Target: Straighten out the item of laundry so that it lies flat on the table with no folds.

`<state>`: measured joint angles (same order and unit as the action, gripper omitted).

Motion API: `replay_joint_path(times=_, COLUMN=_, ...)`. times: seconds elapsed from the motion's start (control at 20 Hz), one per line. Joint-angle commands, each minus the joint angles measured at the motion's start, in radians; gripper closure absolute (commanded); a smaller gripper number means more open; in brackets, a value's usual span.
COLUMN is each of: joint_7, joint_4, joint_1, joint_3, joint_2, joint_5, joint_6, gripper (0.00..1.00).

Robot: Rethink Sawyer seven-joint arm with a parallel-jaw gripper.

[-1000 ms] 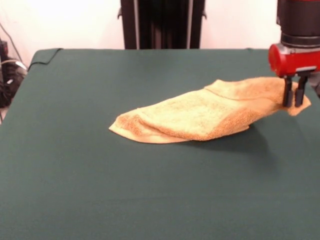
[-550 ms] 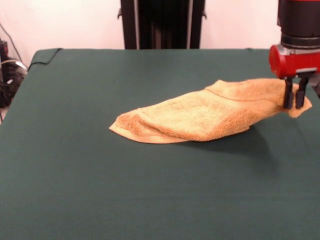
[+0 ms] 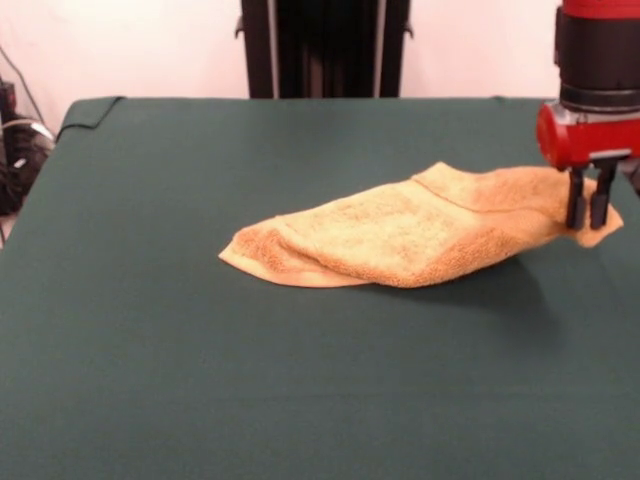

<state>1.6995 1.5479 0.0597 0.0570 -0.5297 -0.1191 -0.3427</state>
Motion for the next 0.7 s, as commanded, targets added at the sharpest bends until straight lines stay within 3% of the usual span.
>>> replay_joint_path(times=0.05, joint_7=0.281, joint_4=-0.016, joint_1=0.05, joint_3=0.007, joint_2=0.086, joint_5=-0.084, joint_6=0.042, gripper=1.0)
replay_joint_path(times=0.7, joint_7=0.293, joint_4=-0.038, joint_1=0.1, joint_3=-0.019, joint_2=0.116, joint_5=-0.154, joint_6=0.061, gripper=1.0)
